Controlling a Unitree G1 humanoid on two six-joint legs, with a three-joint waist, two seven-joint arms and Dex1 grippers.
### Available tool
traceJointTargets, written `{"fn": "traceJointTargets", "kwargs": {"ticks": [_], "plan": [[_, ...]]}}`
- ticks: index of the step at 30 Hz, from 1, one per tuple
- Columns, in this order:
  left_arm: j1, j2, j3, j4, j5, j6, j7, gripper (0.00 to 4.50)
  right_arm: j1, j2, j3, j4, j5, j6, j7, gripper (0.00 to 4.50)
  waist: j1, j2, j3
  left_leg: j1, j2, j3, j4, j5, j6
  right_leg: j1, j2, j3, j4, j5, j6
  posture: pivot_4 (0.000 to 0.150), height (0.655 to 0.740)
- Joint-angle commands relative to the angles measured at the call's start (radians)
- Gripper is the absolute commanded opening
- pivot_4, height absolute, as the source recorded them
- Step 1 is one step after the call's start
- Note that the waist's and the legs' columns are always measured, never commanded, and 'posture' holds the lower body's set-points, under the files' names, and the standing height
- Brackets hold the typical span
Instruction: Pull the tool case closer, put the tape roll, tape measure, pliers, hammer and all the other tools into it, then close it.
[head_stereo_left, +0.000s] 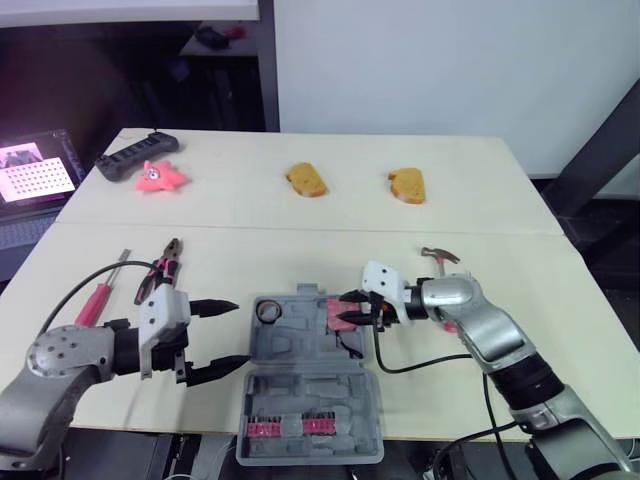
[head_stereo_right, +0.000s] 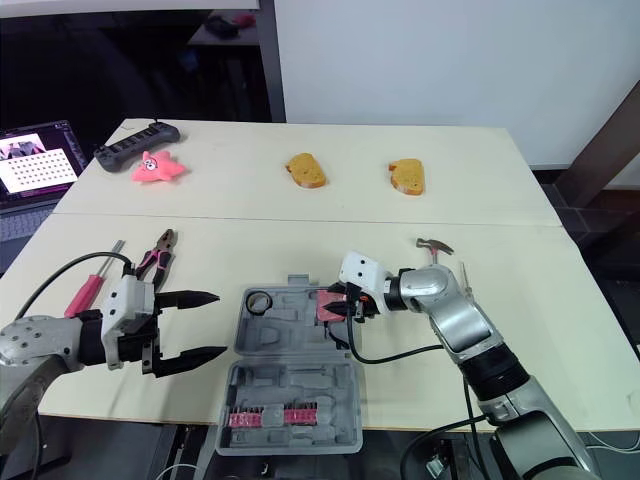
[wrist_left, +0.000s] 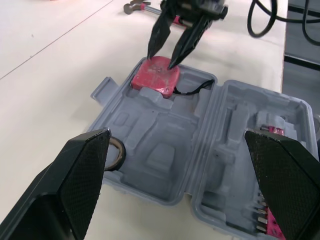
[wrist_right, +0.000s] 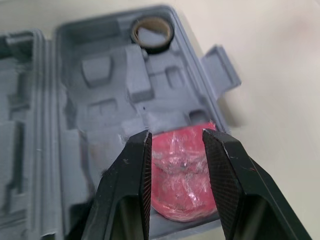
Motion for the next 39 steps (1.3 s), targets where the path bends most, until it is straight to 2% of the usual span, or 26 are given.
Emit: {"fn": "traceJointTargets", "kwargs": {"ticks": [1,6,9,14,17,20,24,27,32,39], "plan": [[0.013,0.017,0.033,-0.03,-0.014,-0.004,-0.003,4.5,0.038,0.018,0.006,0.154,-0.018,-0.088,-0.002,1.69,0.0,0.0,0.0,0.0,0.0,0.0,0.0,0.0,0.0,0.0,0.0,0.0,0.0,0.0,0.0,0.15,0.715],[0.024,0.025,0.044,-0.027,-0.021,-0.002,-0.002,4.5,0.051,0.034,-0.013,0.266,-0.017,-0.214,0.009,1.69,0.0,-0.002,-0.002,0.004,0.0,0.0,0.0,0.0,0.0,0.005,0.0,0.0,0.0,0.0,0.0,0.15,0.715],[0.021,0.027,0.048,-0.022,-0.031,0.01,0.004,4.5,0.056,0.04,-0.033,0.263,-0.001,-0.295,0.017,1.69,0.0,-0.002,-0.002,0.005,0.0,0.0,0.0,0.0,0.0,0.006,0.0,0.0,0.0,0.0,0.0,0.15,0.715],[-0.019,0.013,0.069,0.023,-0.089,0.082,0.04,4.5,0.07,0.051,-0.143,0.103,0.08,-0.311,-0.042,1.69,0.001,-0.001,-0.001,0.003,0.0,0.0,0.0,0.0,0.0,0.005,0.0,0.0,0.0,0.0,0.0,0.15,0.715],[-0.008,0.007,0.085,0.079,-0.067,0.05,0.033,4.5,0.095,0.006,-0.224,-0.027,0.2,-0.212,0.003,1.69,-0.001,0.001,0.0,0.002,0.0,-0.001,0.0,0.0,0.0,0.004,0.0,0.0,0.0,0.001,0.002,0.15,0.715],[0.008,-0.013,0.126,0.153,-0.034,-0.022,0.044,4.5,0.15,-0.066,-0.324,-0.121,0.287,-0.118,0.012,2.42,0.003,0.001,0.0,0.002,0.0,0.0,0.0,0.0,0.0,0.003,0.0,0.0,0.0,0.001,0.003,0.15,0.715],[0.072,-0.044,0.225,0.266,-0.006,-0.118,0.054,4.5,0.306,-0.135,-0.508,-0.191,0.355,-0.122,-0.013,4.4,0.006,0.0,0.0,0.002,0.0,-0.001,-0.001,0.0,0.0,0.004,0.0,-0.001,-0.001,0.0,0.0,0.15,0.715],[0.134,-0.079,0.301,0.366,0.036,-0.207,0.09,4.5,0.415,-0.136,-0.634,-0.196,0.364,-0.179,-0.056,4.46,0.0,0.0,0.0,0.002,0.0,-0.001,0.0,0.0,0.0,0.004,0.0,0.0,-0.002,0.0,0.0,0.15,0.715],[0.198,-0.143,0.459,0.542,0.021,-0.311,0.15,4.5,0.61,-0.101,-0.864,-0.081,0.367,-0.321,-0.121,4.46,-0.001,-0.001,-0.001,0.002,0.0,0.0,-0.001,0.0,0.0,0.004,0.0,0.0,-0.002,-0.001,0.0,0.15,0.715],[0.21,-0.153,0.574,0.722,-0.004,-0.388,0.171,4.5,0.698,-0.085,-1.001,0.076,0.398,-0.412,-0.15,4.46,-0.002,-0.002,-0.002,0.003,0.0,0.0,-0.001,0.0,0.0,0.004,0.0,0.001,-0.003,-0.001,-0.001,0.15,0.715]]}}
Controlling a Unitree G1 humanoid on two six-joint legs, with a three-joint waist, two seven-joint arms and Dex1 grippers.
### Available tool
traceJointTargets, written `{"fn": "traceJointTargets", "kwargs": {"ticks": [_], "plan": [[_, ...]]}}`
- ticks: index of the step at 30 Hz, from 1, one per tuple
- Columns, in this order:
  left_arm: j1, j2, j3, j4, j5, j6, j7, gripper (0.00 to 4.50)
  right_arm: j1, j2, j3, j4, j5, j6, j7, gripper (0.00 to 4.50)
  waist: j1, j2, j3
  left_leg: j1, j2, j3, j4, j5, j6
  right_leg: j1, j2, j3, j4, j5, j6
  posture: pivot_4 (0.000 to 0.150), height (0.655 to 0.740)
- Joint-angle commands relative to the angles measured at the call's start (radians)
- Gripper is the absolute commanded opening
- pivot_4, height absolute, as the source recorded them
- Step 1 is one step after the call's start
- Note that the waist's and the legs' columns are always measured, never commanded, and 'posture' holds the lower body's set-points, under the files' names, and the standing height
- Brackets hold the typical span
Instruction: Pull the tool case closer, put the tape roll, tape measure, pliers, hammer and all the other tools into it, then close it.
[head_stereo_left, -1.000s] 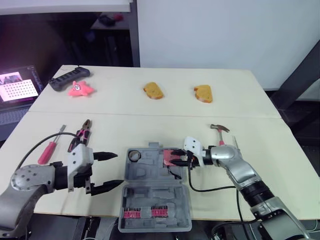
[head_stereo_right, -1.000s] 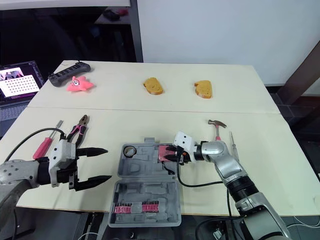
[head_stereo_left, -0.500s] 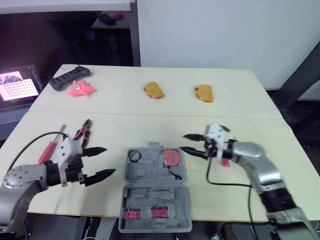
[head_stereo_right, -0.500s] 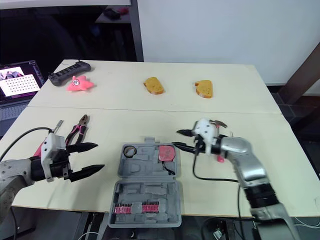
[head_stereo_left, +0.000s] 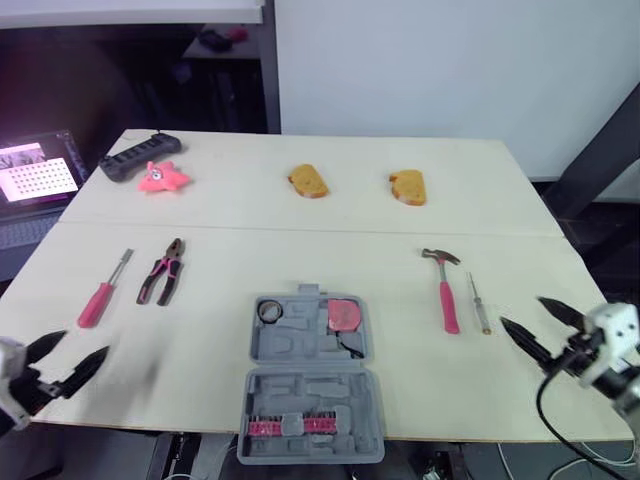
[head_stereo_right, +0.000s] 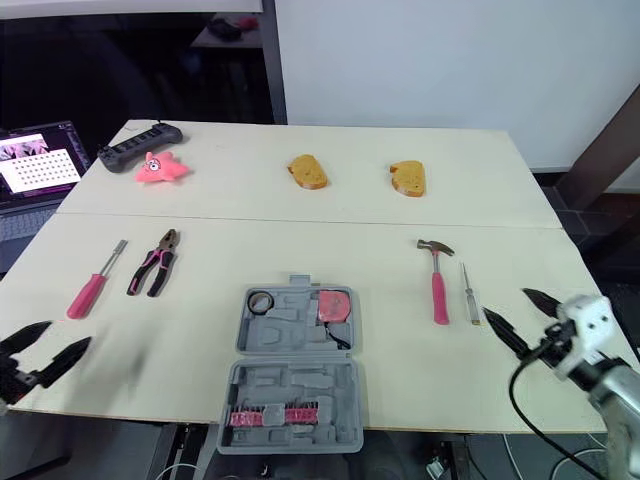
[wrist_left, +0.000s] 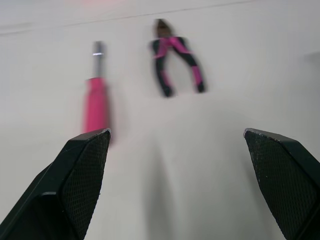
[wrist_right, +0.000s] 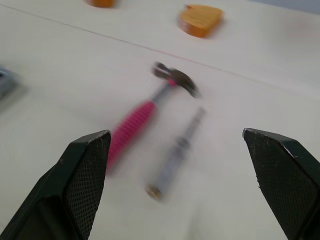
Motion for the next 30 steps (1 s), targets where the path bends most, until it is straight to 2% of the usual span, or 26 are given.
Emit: {"fn": "traceJointTargets", "kwargs": {"ticks": [1,5,9,12,14,17,25,30], "plan": [[0.002,-0.001,0.05,0.032,-0.022,-0.045,-0.002,4.5,0.003,0.001,-0.055,0.022,0.026,-0.046,-0.02,4.46,-0.001,0.0,0.0,0.0,0.0,0.0,0.0,0.0,0.0,0.0,0.0,0.0,0.0,0.0,0.0,0.15,0.715],[0.005,-0.01,0.041,0.027,-0.037,-0.021,-0.007,4.5,0.008,0.003,-0.022,-0.022,0.009,-0.039,-0.042,4.46,-0.006,0.001,0.0,0.0,0.0,0.0,-0.001,0.0,0.0,0.0,0.0,0.0,0.0,0.0,0.0,0.15,0.715],[0.008,-0.036,0.033,-0.045,-0.054,0.025,0.033,4.5,-0.041,-0.023,0.067,-0.152,0.035,0.066,-0.048,4.46,-0.022,0.001,-0.001,0.0,0.0,0.0,-0.001,0.0,0.0,0.0,0.0,0.0,0.0,0.0,0.0,0.15,0.715],[0.037,-0.117,0.003,-0.186,-0.068,0.083,0.114,4.5,-0.154,-0.102,0.25,-0.329,0.162,0.373,0.011,4.46,-0.03,0.002,-0.001,0.0,0.0,0.001,-0.001,0.0,0.0,0.0,0.0,0.002,0.0,0.0,0.0,0.15,0.715],[0.067,-0.17,-0.025,-0.252,-0.044,0.079,0.149,4.5,-0.237,-0.148,0.342,-0.398,0.192,0.481,0.039,4.46,-0.028,0.003,-0.001,0.001,0.0,0.002,-0.001,0.0,0.0,0.0,0.0,0.004,0.001,0.001,0.0,0.15,0.715],[0.104,-0.272,-0.058,-0.378,-0.007,0.082,0.278,4.5,-0.438,-0.197,0.5,-0.496,0.214,0.621,0.071,4.46,-0.023,0.002,-0.001,0.001,0.0,0.003,-0.001,0.0,0.0,0.0,0.001,0.005,0.001,0.0,0.001,0.15,0.715],[0.134,-0.422,-0.123,-0.643,0.03,0.176,0.554,4.5,-0.792,-0.184,0.689,-0.503,0.208,0.729,0.154,4.46,0.002,-0.002,-0.003,-0.002,-0.001,0.003,0.002,0.0,0.0,-0.002,0.0,0.006,0.0,0.0,0.001,0.15,0.715],[0.075,-0.369,-0.155,-0.693,0.046,0.313,0.648,4.5,-0.858,-0.193,0.733,-0.506,0.193,0.753,0.199,4.46,0.003,-0.003,-0.003,-0.002,-0.001,0.005,0.001,0.0,0.0,-0.002,0.0,0.008,-0.002,0.0,0.001,0.15,0.715]]}}
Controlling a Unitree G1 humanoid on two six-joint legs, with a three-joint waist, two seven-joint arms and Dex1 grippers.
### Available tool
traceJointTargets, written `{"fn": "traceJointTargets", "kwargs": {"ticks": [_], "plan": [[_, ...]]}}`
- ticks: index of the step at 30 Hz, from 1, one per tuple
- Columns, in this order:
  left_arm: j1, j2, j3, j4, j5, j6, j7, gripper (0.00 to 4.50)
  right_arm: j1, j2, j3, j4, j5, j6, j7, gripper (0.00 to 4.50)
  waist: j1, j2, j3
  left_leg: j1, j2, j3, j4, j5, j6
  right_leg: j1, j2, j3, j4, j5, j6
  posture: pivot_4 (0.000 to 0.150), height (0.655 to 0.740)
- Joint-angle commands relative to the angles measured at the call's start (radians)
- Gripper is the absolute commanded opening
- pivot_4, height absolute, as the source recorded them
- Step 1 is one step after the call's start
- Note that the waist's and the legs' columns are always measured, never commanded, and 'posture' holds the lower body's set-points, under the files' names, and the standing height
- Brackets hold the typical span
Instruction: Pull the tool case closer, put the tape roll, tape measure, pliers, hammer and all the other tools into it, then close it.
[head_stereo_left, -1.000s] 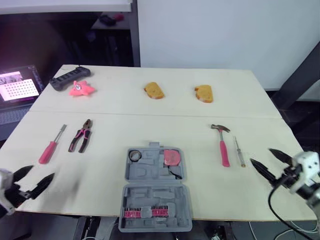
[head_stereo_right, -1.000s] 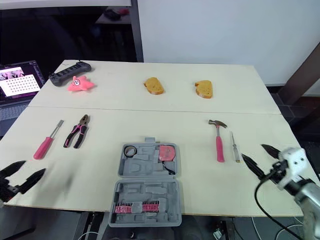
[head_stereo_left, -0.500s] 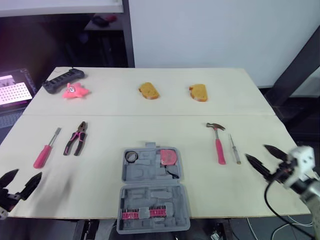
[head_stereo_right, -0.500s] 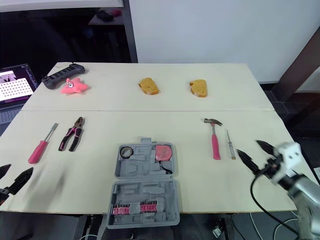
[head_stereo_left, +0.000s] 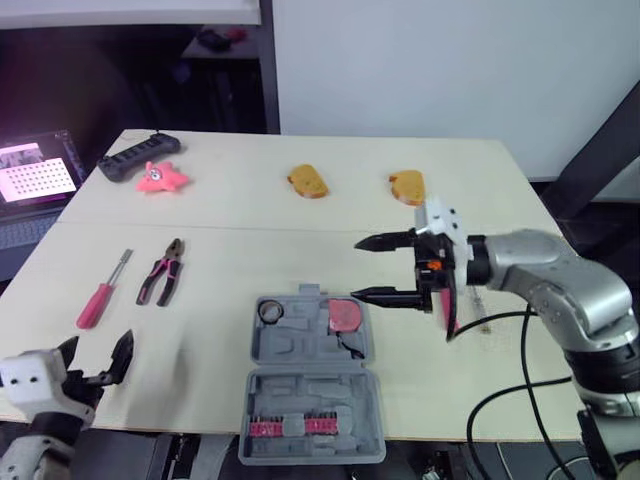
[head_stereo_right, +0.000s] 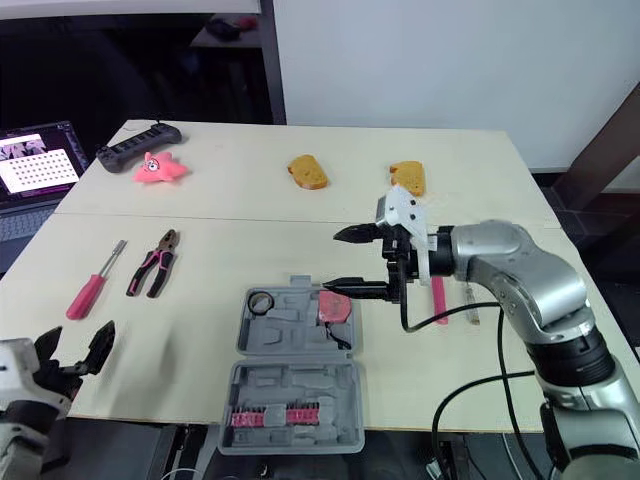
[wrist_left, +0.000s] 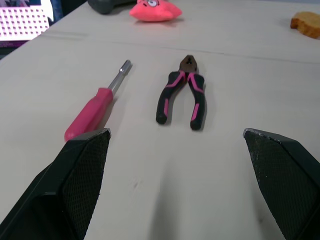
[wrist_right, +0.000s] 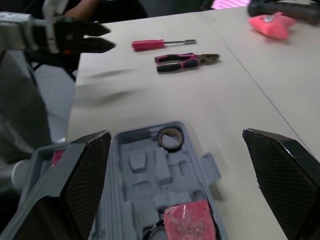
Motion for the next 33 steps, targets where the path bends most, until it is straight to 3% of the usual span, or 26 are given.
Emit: {"fn": "traceJointTargets", "kwargs": {"ticks": [1,7,14,24,33], "plan": [[-0.079,0.074,-0.008,-0.031,0.004,0.15,0.09,4.5,-0.038,-0.004,0.014,-0.018,-0.006,0.011,0.02,4.46,0.002,0.001,0.0,0.0,0.0,0.0,0.0,0.0,0.0,-0.001,0.0,0.0,0.0,0.0,0.0,0.15,0.715],[-0.328,0.245,-0.051,0.063,-0.02,0.412,0.125,4.5,-0.069,0.004,0.03,-0.032,-0.026,0.038,-0.002,4.46,0.0,0.0,0.0,0.0,0.0,-0.003,0.0,0.0,0.0,-0.001,0.001,-0.002,0.003,0.001,-0.001,0.15,0.715],[-0.67,0.382,-0.231,0.467,0.112,0.374,0.028,4.5,-0.079,0.023,0.012,-0.065,-0.016,0.114,-0.08,4.46,0.001,0.001,0.0,0.0,0.0,-0.003,-0.002,0.0,0.0,-0.002,0.001,-0.003,0.003,0.002,0.003,0.15,0.715],[-1.085,0.342,-0.395,1.191,0.274,0.104,-0.068,4.5,-0.07,0.029,-0.004,-0.073,-0.047,0.132,-0.163,4.46,0.001,0.001,0.0,-0.002,0.0,-0.003,-0.002,0.0,0.0,-0.003,0.002,-0.005,0.004,0.003,0.004,0.15,0.715],[-1.217,0.326,-0.391,1.444,0.299,0.025,-0.064,4.5,-0.049,-0.002,-0.021,-0.092,-0.056,0.141,-0.182,4.46,0.003,0.001,0.0,-0.003,0.0,-0.004,-0.002,0.0,0.0,-0.003,0.001,-0.006,0.005,0.003,0.004,0.15,0.715]]}}
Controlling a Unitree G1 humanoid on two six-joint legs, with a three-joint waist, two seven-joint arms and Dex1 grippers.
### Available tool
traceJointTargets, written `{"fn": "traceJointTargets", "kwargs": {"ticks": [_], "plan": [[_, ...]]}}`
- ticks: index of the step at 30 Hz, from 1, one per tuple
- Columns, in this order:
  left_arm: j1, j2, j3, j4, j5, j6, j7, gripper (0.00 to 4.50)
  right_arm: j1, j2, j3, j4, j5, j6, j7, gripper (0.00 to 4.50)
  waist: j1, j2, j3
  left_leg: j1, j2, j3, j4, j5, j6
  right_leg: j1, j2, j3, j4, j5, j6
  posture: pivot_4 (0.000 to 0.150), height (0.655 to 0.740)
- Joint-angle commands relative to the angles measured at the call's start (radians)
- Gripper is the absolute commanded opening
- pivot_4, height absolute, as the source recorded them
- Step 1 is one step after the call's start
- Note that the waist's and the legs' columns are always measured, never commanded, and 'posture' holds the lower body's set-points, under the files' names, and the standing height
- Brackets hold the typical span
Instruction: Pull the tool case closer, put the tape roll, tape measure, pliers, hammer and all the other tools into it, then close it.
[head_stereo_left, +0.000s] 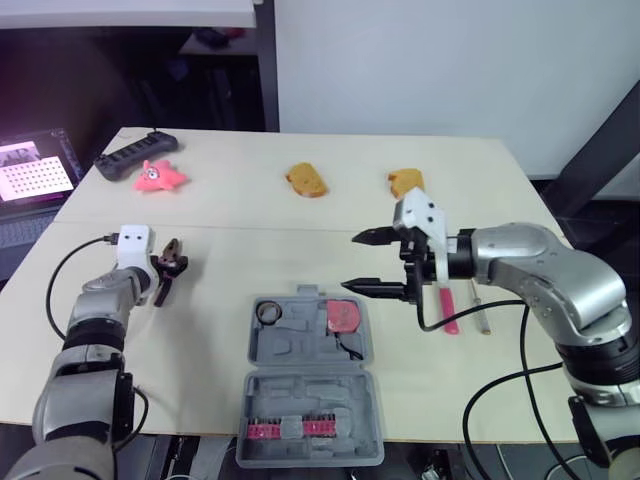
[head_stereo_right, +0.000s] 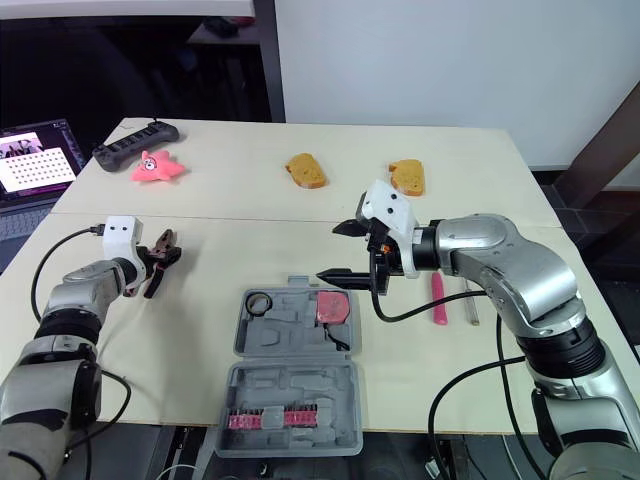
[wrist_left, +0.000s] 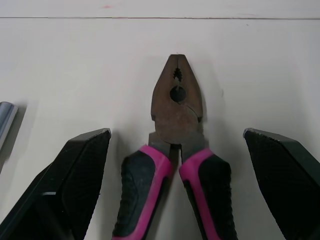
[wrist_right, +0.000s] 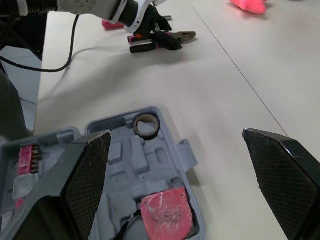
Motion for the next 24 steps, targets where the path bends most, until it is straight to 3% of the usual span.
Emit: {"fn": "traceJointTargets", "kwargs": {"ticks": [1,6,9,14,18,24], "plan": [[-0.033,0.0,0.015,0.052,0.006,-0.019,-0.013,4.24,-0.004,-0.02,-0.043,-0.035,0.0,0.003,-0.008,4.49,0.001,0.0,0.0,0.0,0.0,0.0,0.0,0.0,0.0,0.0,0.0,0.0,0.0,0.0,0.0,0.15,0.715],[-0.023,0.001,0.038,0.03,-0.017,0.015,-0.023,2.4,-0.015,-0.025,-0.032,-0.024,-0.009,0.002,-0.011,4.5,0.001,0.0,0.0,0.0,0.0,0.0,0.001,0.0,0.0,0.0,0.0,0.0,0.001,0.0,0.0,0.15,0.715],[0.015,0.001,0.05,-0.057,-0.036,0.063,-0.041,2.4,-0.021,-0.023,-0.026,-0.013,-0.014,-0.001,-0.006,4.5,0.0,0.0,0.0,0.0,0.0,0.0,0.001,0.0,0.0,0.0,0.0,0.0,0.001,0.0,0.0,0.15,0.715],[0.173,0.013,0.047,-0.4,-0.089,0.184,-0.119,2.4,-0.031,-0.01,-0.01,0.01,-0.025,-0.014,0.011,4.5,-0.001,0.0,0.0,0.0,0.0,0.0,0.0,0.0,0.0,0.0,0.0,0.0,0.001,0.0,0.0,0.15,0.715],[0.402,0.079,-0.05,-0.769,-0.104,0.227,-0.306,2.4,-0.034,-0.002,0.01,0.021,-0.032,-0.029,0.037,4.5,-0.005,0.0,0.0,0.0,0.0,0.0,0.0,0.0,0.0,0.0,0.0,0.0,0.001,0.0,0.0,0.15,0.715],[0.524,0.177,-0.06,-1.022,-0.138,0.217,-0.457,2.4,-0.044,0.024,0.028,0.035,-0.025,-0.035,0.075,4.5,0.003,0.0,0.001,0.0,0.0,-0.001,0.0,0.0,0.0,0.0,-0.001,-0.001,0.001,0.0,-0.001,0.15,0.715]]}}
